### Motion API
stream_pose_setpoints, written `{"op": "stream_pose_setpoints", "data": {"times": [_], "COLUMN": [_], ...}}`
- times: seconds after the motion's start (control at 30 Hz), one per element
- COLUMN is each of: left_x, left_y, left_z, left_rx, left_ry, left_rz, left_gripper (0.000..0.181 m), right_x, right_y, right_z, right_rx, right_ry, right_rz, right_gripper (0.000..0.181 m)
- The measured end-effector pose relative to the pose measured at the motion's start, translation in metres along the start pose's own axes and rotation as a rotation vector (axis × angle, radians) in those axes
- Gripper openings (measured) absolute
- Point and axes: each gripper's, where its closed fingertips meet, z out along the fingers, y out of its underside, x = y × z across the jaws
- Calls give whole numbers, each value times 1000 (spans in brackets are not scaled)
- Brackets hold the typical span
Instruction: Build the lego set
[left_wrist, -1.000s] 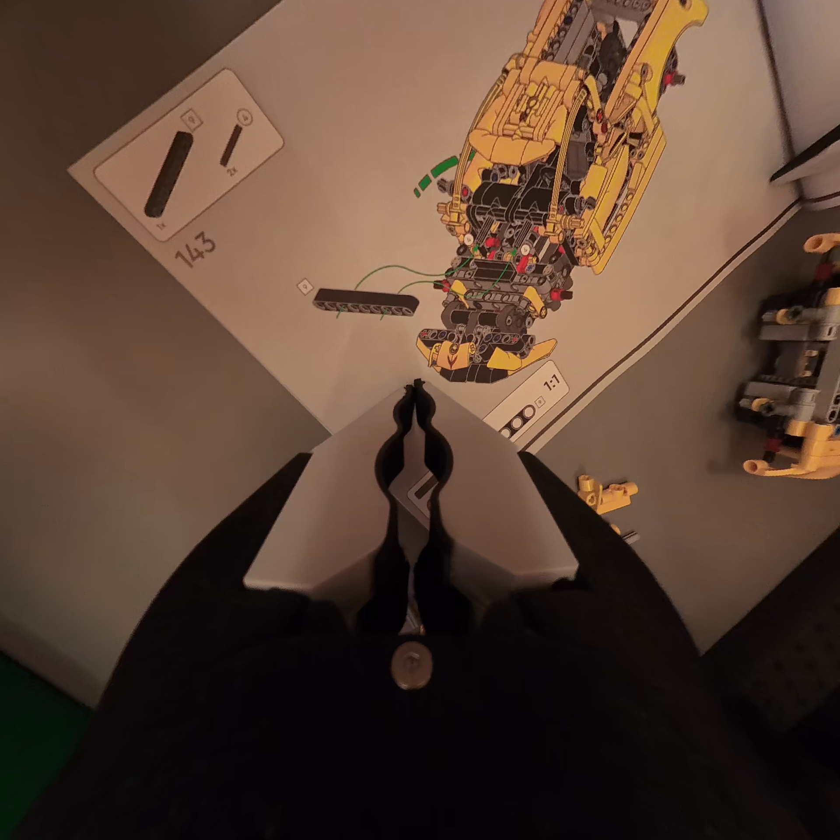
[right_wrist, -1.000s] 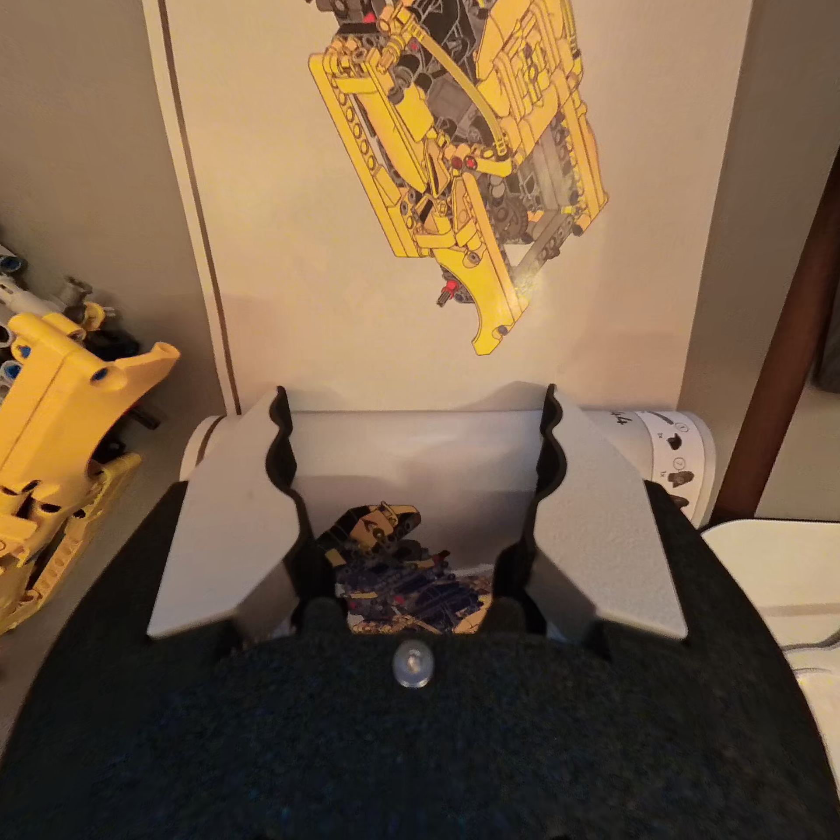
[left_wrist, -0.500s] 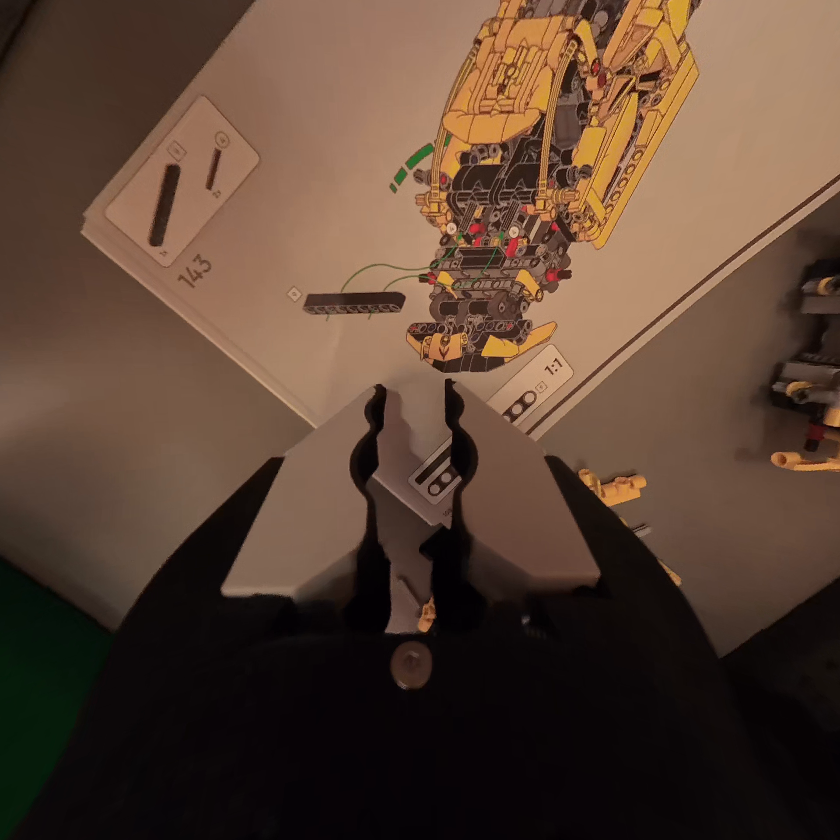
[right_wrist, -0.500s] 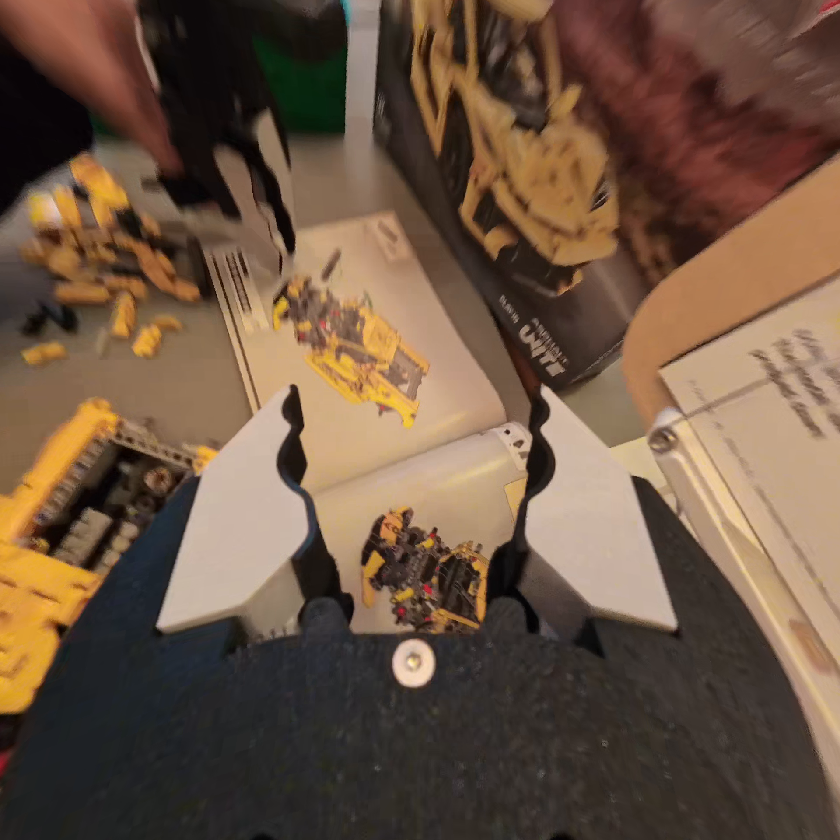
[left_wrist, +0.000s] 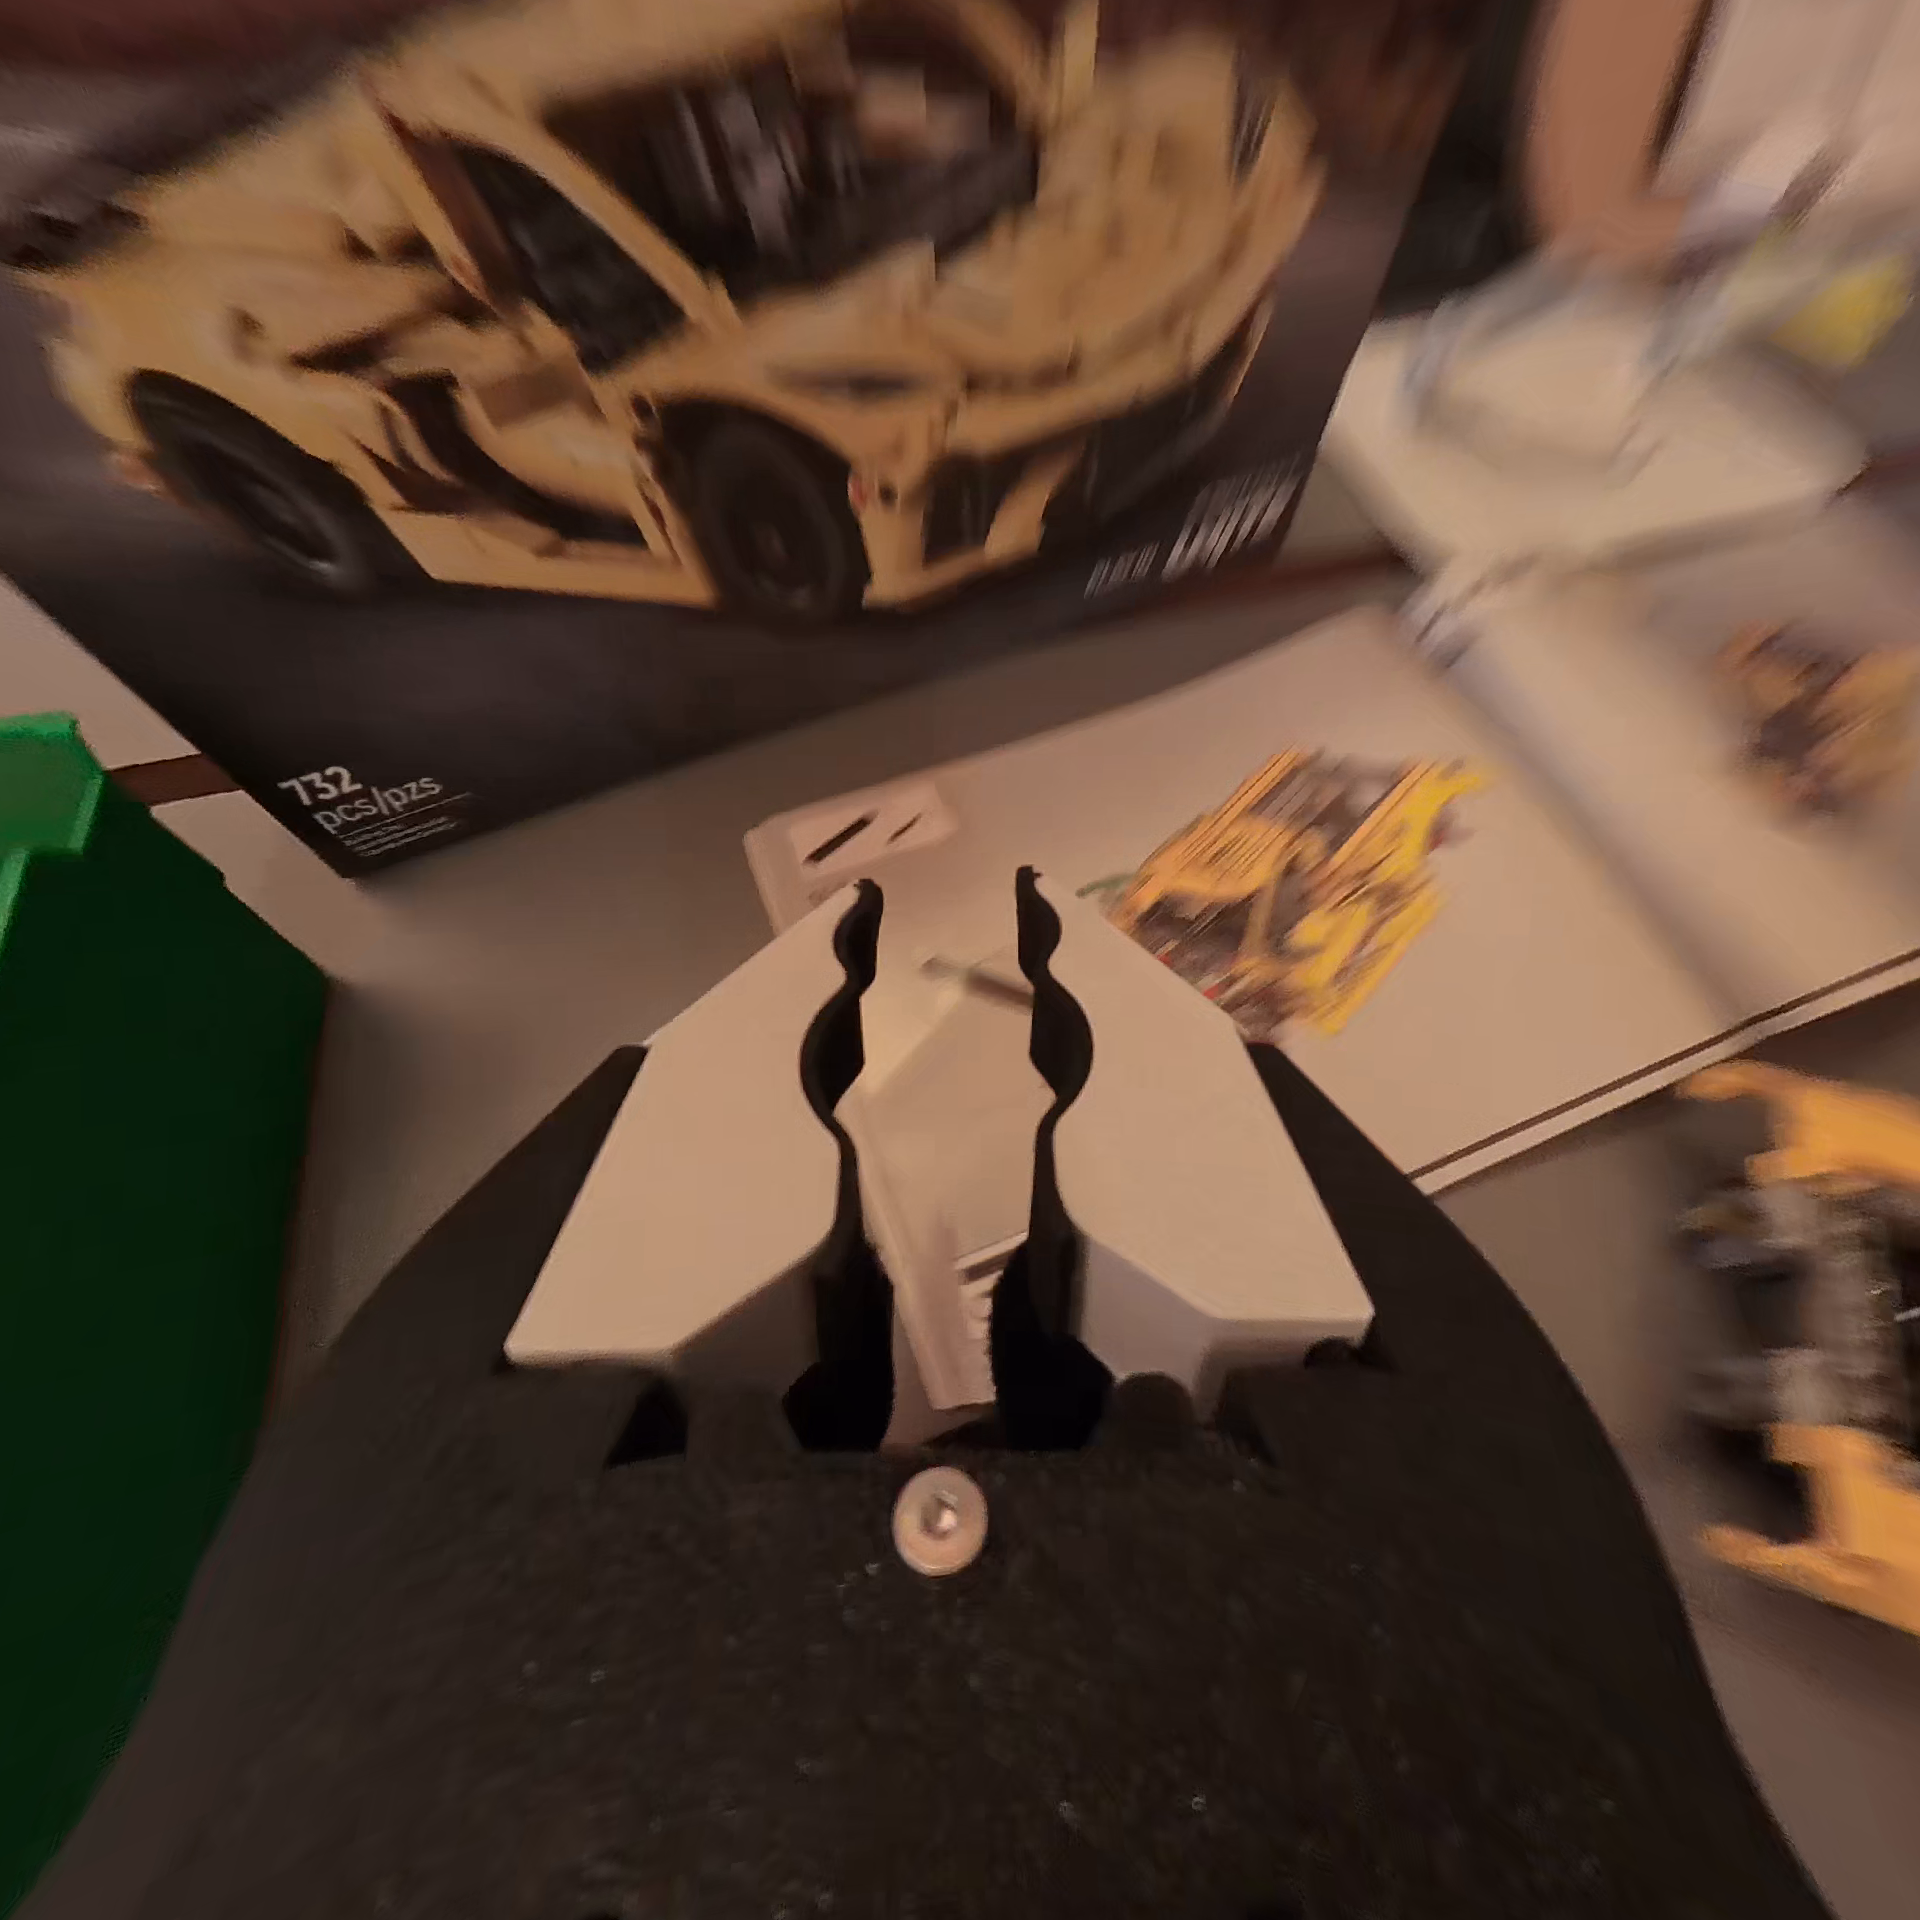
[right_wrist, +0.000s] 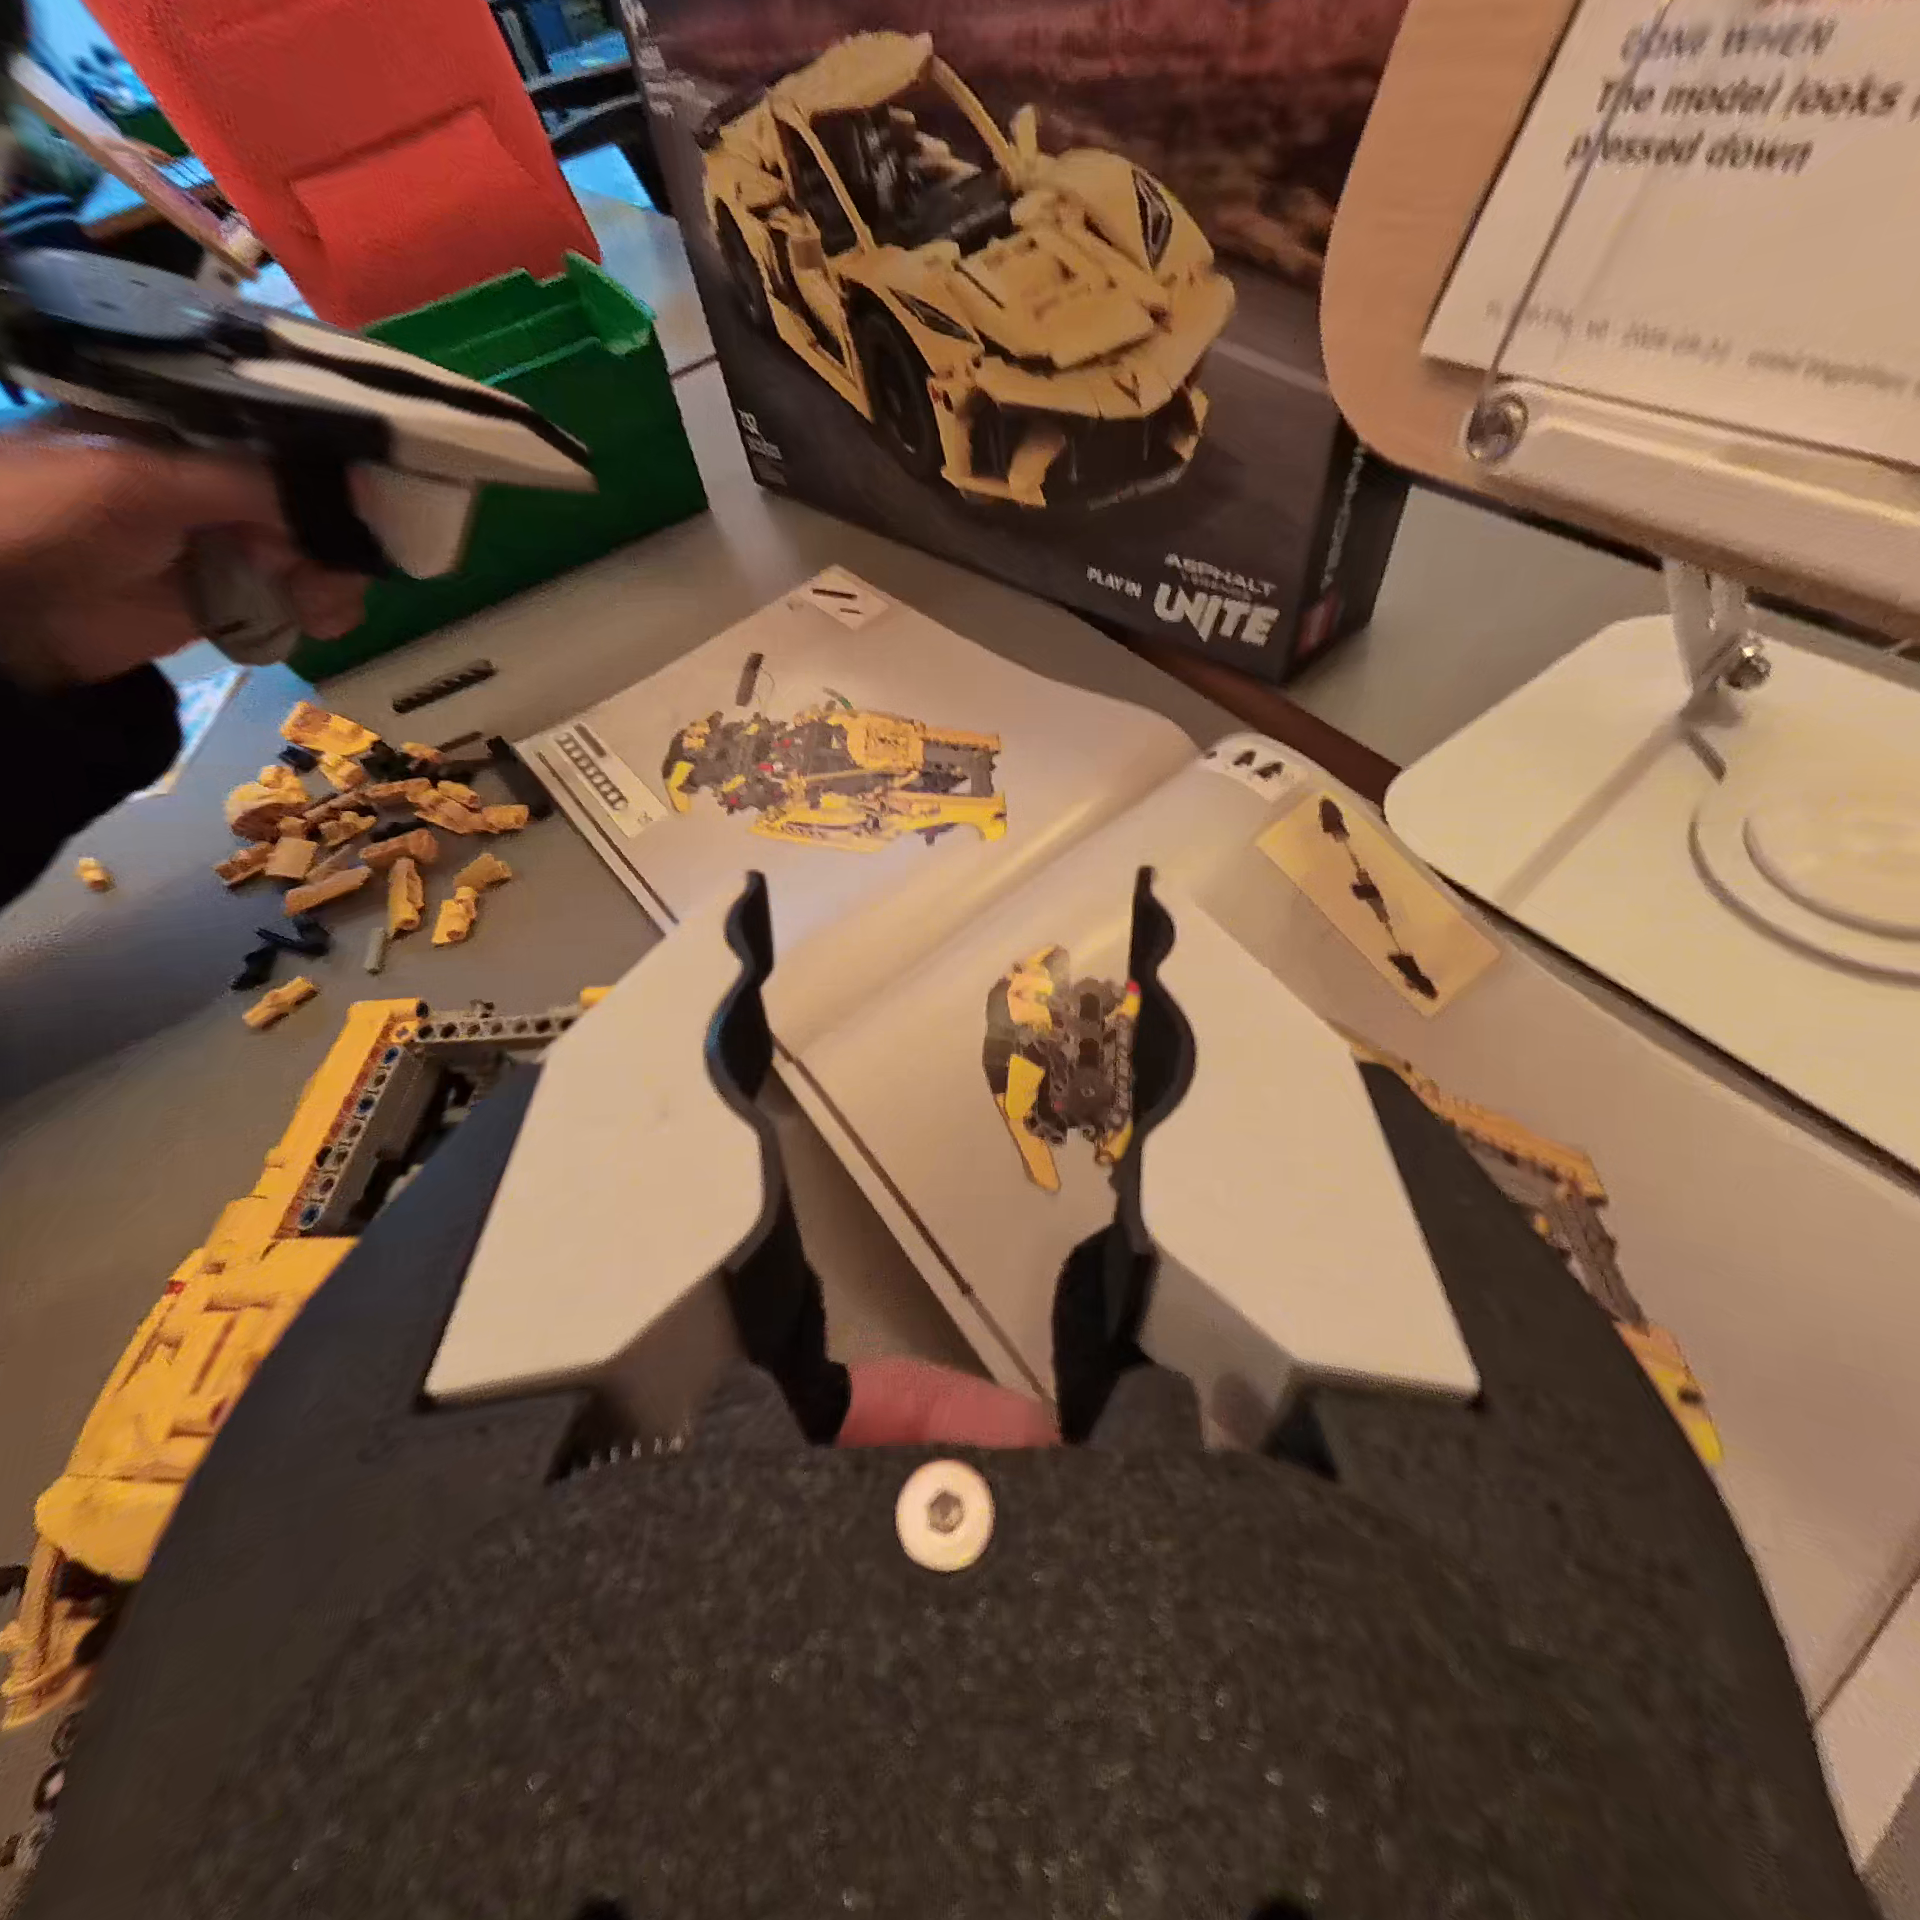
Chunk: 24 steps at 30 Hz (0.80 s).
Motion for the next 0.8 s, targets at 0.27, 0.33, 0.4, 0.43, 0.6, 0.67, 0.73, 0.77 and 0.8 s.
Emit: {"op": "stream_pose_setpoints", "data": {"times": [0.27,0.33,0.4,0.43,0.6,0.67,0.73,0.77,0.8], "left_x": [-6,5,11,12,18,27,38,41,45], "left_y": [-2,-1,-5,-14,-50,-55,-61,-64,-67], "left_z": [-37,-29,-15,-12,5,13,18,18,18], "left_rx": [301,311,248,241,257,252,248,252,254], "left_ry": [-83,-52,-32,-28,-17,25,62,65,69], "left_rz": [-292,-280,-226,-200,-108,-107,-101,-92,-82], "left_gripper": [25,22,22,22,22,22,22,22,22], "right_x": [18,22,24,24,35,37,31,25,19], "right_y": [14,11,3,-1,-19,-10,1,5,6], "right_z": [-13,-16,-17,-15,-14,-17,-22,-25,-27], "right_rx": [56,76,69,57,20,-17,-45,-62,-73], "right_ry": [228,275,286,277,256,236,213,198,192], "right_rz": [-126,-172,-196,-197,-180,-145,-98,-75,-55], "right_gripper": [50,47,46,46,48,48,50,50,50]}}
